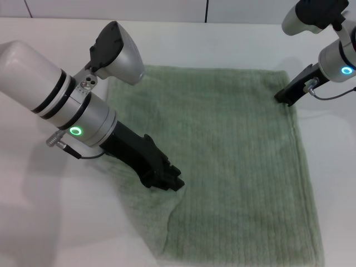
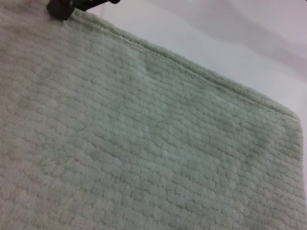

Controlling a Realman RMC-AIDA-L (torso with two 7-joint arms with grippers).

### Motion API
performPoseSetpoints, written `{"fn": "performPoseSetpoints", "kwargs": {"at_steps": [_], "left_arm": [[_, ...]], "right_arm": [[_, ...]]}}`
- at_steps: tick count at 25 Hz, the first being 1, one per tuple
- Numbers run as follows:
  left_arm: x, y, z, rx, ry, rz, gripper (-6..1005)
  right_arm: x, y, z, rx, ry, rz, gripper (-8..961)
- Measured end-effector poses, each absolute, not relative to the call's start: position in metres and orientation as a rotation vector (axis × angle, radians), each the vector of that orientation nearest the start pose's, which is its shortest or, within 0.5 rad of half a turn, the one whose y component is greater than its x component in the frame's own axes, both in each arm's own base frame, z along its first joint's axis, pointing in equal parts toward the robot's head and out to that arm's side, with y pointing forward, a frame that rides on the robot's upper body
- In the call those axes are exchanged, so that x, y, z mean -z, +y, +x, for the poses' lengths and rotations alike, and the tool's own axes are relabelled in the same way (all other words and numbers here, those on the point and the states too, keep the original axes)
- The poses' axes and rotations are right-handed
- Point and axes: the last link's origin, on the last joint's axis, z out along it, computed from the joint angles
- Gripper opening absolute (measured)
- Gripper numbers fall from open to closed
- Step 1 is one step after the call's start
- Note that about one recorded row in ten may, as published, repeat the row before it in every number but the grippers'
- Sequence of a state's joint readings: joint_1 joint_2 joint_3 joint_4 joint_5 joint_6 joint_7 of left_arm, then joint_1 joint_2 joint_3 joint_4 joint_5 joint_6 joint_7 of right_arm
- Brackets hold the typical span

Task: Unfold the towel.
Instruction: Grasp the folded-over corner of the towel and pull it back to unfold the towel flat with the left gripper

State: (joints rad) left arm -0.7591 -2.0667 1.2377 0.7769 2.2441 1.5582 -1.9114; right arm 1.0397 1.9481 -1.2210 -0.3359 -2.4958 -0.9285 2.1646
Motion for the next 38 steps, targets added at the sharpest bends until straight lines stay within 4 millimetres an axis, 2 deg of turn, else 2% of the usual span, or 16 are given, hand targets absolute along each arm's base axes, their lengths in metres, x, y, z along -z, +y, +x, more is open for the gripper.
{"fn": "performPoseSetpoints", "kwargs": {"at_steps": [5,11,17,23,30,38], "left_arm": [[0.053,0.342,-0.193,-0.204,-0.672,-3.187,299],[0.052,0.340,-0.192,-0.212,-0.678,-3.201,70],[0.043,0.339,-0.192,-0.216,-0.683,-3.216,9],[0.022,0.339,-0.198,-0.272,-0.721,-3.215,29],[0.009,0.332,-0.203,-0.334,-0.775,-3.251,53],[-0.010,0.322,-0.204,-0.322,-0.844,-3.304,80]], "right_arm": [[0.025,0.451,0.227,0.472,0.768,-2.523,-1],[0.025,0.451,0.227,0.473,0.768,-2.523,-1],[0.025,0.451,0.227,0.472,0.766,-2.524,-1],[0.025,0.451,0.226,0.472,0.761,-2.525,-1],[0.026,0.451,0.226,0.474,0.759,-2.525,-1],[0.027,0.450,0.227,0.480,0.757,-2.526,-1]]}}
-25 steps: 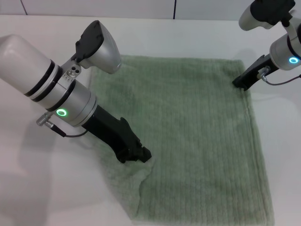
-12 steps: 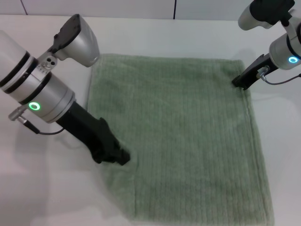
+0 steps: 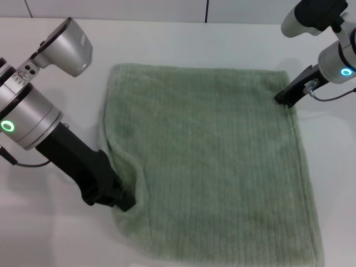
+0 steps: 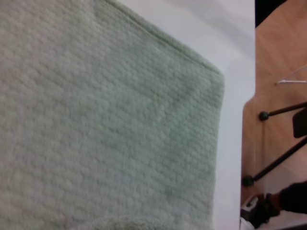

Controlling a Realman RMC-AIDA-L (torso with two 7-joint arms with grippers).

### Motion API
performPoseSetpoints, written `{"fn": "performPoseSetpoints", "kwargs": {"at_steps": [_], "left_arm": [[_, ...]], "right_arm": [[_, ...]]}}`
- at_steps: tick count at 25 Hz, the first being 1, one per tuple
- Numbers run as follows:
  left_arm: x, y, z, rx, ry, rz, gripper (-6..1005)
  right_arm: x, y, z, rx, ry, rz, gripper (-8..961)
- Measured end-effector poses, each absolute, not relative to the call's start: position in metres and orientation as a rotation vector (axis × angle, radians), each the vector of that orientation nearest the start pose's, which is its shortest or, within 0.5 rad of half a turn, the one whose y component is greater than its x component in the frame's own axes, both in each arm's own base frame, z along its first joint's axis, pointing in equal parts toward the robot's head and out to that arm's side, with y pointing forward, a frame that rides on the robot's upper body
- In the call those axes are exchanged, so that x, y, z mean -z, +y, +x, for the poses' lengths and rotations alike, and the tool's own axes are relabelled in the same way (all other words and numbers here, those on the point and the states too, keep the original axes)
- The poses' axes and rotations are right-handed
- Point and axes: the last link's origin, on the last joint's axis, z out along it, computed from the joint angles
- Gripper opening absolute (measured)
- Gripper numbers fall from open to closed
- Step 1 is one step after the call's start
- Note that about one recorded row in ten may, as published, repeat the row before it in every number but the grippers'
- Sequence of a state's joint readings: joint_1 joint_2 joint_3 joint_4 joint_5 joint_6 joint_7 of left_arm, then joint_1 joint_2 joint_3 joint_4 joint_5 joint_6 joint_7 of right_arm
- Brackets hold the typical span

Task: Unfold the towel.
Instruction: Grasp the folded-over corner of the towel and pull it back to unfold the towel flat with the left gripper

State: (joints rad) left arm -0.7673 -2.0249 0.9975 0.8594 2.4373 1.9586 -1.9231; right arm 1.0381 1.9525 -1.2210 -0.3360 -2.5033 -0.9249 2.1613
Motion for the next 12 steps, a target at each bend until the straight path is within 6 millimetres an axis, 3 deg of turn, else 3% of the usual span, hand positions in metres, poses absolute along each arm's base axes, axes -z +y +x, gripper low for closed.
{"fn": "performPoseSetpoints", "kwargs": {"at_steps": [12], "left_arm": [[-0.0017,0.3169,-0.2123,-0.500,-0.947,-3.264,120]], "right_arm": [[0.0273,0.4502,0.2267,0.481,0.756,-2.527,-1]]}}
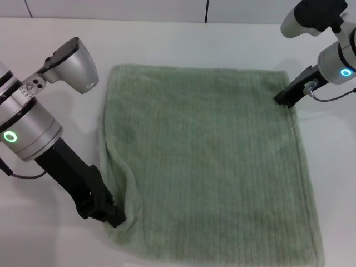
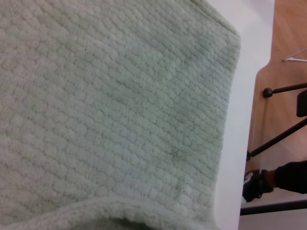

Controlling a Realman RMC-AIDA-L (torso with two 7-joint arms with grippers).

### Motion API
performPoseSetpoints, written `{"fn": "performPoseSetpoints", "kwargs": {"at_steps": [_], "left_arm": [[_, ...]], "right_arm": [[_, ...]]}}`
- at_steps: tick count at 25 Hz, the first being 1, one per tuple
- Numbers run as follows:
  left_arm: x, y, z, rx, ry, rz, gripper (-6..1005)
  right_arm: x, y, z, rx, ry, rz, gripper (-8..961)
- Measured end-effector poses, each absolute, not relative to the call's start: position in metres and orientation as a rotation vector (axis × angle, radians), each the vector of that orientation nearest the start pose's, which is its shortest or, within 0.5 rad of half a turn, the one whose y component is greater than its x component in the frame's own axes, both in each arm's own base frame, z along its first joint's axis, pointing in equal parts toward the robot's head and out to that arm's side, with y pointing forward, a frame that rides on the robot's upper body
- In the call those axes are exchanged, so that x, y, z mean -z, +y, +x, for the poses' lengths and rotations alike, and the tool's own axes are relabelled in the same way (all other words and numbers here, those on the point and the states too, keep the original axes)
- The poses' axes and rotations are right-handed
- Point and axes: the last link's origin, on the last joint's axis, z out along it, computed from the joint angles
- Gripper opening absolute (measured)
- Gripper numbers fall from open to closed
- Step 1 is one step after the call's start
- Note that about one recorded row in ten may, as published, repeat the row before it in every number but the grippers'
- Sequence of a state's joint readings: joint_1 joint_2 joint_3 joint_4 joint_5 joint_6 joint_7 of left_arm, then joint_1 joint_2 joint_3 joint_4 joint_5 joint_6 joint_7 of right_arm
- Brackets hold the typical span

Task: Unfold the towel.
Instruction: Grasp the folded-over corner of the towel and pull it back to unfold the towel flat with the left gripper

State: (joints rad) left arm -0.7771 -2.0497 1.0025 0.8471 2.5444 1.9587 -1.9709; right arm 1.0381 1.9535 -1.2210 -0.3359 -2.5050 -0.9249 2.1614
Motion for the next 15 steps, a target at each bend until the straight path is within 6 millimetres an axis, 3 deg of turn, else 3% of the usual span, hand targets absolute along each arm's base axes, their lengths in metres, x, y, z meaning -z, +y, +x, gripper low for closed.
{"fn": "performPoseSetpoints", "kwargs": {"at_steps": [5,15], "left_arm": [[-0.006,0.318,-0.213,-0.518,-0.973,-3.251,137],[-0.017,0.324,-0.212,-0.563,-0.914,-3.201,325]], "right_arm": [[0.028,0.450,0.227,0.483,0.755,-2.527,-1],[0.028,0.450,0.226,0.484,0.754,-2.528,-1]]}}
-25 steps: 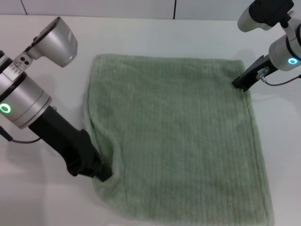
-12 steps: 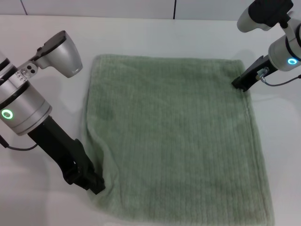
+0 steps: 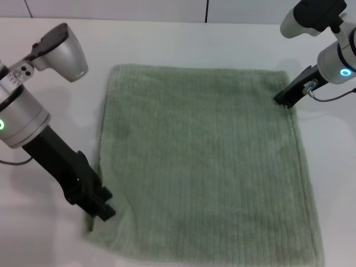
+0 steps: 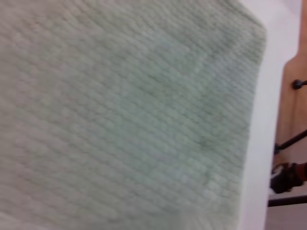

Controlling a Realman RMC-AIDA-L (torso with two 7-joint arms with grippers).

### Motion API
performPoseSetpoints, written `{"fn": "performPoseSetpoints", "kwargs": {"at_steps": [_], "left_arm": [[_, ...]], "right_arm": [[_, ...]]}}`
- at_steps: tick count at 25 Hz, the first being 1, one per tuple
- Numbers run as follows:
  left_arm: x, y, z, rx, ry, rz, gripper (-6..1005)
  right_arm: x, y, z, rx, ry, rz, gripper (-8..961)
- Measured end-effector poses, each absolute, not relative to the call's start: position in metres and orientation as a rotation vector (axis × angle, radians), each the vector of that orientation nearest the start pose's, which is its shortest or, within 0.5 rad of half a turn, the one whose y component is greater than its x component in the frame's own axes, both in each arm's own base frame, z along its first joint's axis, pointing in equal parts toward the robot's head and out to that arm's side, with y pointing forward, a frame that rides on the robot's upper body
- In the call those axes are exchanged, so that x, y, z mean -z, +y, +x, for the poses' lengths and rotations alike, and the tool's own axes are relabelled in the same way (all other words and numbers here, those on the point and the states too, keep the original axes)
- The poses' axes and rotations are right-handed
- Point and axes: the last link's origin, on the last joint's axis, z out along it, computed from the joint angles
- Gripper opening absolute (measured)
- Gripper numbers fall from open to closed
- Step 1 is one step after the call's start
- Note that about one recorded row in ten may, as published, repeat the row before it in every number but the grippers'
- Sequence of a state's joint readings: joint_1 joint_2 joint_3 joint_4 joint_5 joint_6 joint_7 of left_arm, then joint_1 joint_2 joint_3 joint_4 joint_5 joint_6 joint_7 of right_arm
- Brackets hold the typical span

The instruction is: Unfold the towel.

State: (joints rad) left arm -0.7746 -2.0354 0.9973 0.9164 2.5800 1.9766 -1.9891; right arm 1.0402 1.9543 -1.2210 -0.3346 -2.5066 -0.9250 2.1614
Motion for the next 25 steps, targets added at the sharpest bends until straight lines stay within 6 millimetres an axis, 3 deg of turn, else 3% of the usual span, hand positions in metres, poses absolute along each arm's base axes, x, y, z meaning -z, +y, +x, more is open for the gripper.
{"fn": "performPoseSetpoints", "kwargs": {"at_steps": [9,10,11,12,14,16,18,20,22,25], "left_arm": [[-0.024,0.335,-0.207,-0.511,-0.814,-3.156,433],[-0.021,0.350,-0.199,-0.256,-0.657,-3.136,443],[-0.021,0.350,-0.199,-0.256,-0.657,-3.136,443],[-0.011,0.359,-0.196,-0.043,-0.575,-3.106,443],[-0.011,0.359,-0.196,-0.043,-0.575,-3.106,443],[-0.002,0.378,-0.199,0.334,-0.497,-2.919,443],[0.000,0.380,-0.200,0.373,-0.500,-2.890,443],[0.001,0.384,-0.201,0.423,-0.504,-2.848,443],[0.001,0.396,-0.207,0.618,-0.548,-2.659,443],[0.001,0.400,-0.209,0.671,-0.563,-2.597,443]], "right_arm": [[0.028,0.453,0.221,0.474,0.737,-2.526,-1],[0.028,0.454,0.218,0.472,0.734,-2.528,-1],[0.029,0.455,0.216,0.470,0.729,-2.530,-1],[0.029,0.457,0.212,0.467,0.721,-2.533,-1],[0.029,0.460,0.204,0.459,0.700,-2.537,-1],[0.029,0.464,0.194,0.445,0.671,-2.543,-1],[0.032,0.469,0.176,0.400,0.594,-2.541,-1],[0.033,0.471,0.170,0.384,0.559,-2.532,-1],[0.037,0.475,0.159,0.337,0.485,-2.504,-1],[0.041,0.482,0.146,0.234,0.362,-2.403,-1]]}}
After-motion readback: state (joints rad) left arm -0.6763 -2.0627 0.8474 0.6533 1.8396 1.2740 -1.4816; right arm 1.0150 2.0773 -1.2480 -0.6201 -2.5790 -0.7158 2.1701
